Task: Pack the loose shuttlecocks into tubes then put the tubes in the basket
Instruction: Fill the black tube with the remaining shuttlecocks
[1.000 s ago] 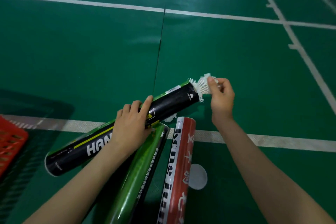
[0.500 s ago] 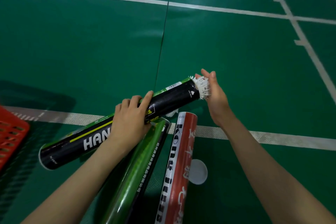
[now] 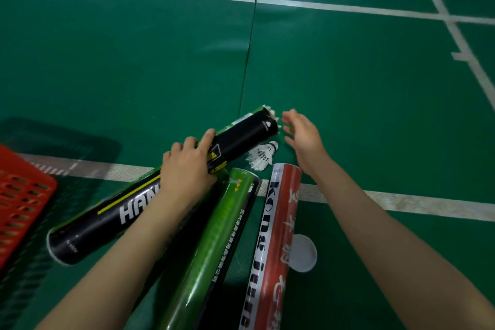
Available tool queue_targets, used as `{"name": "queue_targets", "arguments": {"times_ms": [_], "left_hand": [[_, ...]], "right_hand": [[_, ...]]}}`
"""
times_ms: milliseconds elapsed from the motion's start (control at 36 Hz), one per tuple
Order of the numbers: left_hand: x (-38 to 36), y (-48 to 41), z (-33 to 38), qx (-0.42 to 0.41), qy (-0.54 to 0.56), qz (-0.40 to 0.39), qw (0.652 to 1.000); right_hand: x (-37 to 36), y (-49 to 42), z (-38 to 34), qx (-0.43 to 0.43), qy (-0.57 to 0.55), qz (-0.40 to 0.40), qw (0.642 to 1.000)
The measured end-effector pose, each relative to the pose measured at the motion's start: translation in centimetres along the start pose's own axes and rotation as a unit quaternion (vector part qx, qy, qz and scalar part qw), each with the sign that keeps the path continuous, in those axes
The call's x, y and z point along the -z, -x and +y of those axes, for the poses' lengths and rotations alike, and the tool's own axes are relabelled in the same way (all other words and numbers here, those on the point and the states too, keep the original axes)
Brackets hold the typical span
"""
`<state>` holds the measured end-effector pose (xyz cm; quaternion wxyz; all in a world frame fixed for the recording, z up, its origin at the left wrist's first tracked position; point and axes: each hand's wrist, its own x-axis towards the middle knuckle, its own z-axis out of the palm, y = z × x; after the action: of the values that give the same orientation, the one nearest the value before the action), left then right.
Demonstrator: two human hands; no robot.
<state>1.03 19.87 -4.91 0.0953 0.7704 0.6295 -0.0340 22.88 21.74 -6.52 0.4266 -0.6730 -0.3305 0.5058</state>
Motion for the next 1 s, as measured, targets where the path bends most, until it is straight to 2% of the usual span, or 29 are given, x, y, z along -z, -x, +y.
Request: {"name": "queue_targets", "arguments": {"times_ms": [56, 139, 278, 333, 389, 444, 528, 611, 667, 722, 889, 1000], "left_hand": [[0.0, -0.1, -0.8, 0.021, 0.012, -0.013, 1.000], [0.0, -0.1, -1.8, 0.037, 0.017, -0.022, 0.999], [-0.2, -0.3, -2.8, 0.052, 0.029, -0.026, 0.998], [-0.3, -0.2, -2.9, 0.050, 0.029, -0.025, 0.998], [-0.4, -0.1, -3.0, 0.049, 0.027, -0.025, 0.998], [-0.5, 0.0, -2.9, 0.048, 0.027, -0.023, 0.998], [-0.5, 0.1, -2.7, 0.044, 0.030, -0.020, 0.998], [-0.5, 0.1, -2.4, 0.028, 0.023, -0.018, 0.999], [-0.5, 0.1, -2.1, 0.014, 0.017, -0.015, 1.000], [-0.6, 0.0, -1.7, -0.001, 0.014, -0.011, 1.000], [-0.5, -0.2, -0.6, -0.042, 0.022, 0.000, 0.999], [-0.5, -0.3, 0.0, -0.088, 0.031, 0.017, 0.996]], "right_hand": [[-0.1, -1.1, 0.4, -0.010, 0.096, -0.016, 0.995], [-0.5, -1.9, 0.8, -0.019, 0.227, -0.083, 0.970], [-1.4, -2.3, 1.4, 0.027, 0.400, -0.197, 0.895], [-1.7, -2.3, 1.7, 0.051, 0.459, -0.216, 0.860], [-1.8, -2.2, 1.9, 0.073, 0.482, -0.208, 0.848], [-1.8, -2.3, 2.1, 0.073, 0.449, -0.168, 0.875], [-1.0, -2.7, 1.8, 0.027, 0.334, -0.096, 0.937], [0.5, -2.6, 0.6, -0.047, 0.095, -0.055, 0.993], [1.9, -1.7, -0.7, -0.082, -0.115, -0.062, 0.988], [3.4, -0.9, -1.4, -0.093, -0.228, -0.060, 0.967], [5.7, 0.6, -1.8, -0.072, -0.229, -0.047, 0.970], [6.1, 0.7, -1.8, -0.062, -0.180, -0.008, 0.982]]}}
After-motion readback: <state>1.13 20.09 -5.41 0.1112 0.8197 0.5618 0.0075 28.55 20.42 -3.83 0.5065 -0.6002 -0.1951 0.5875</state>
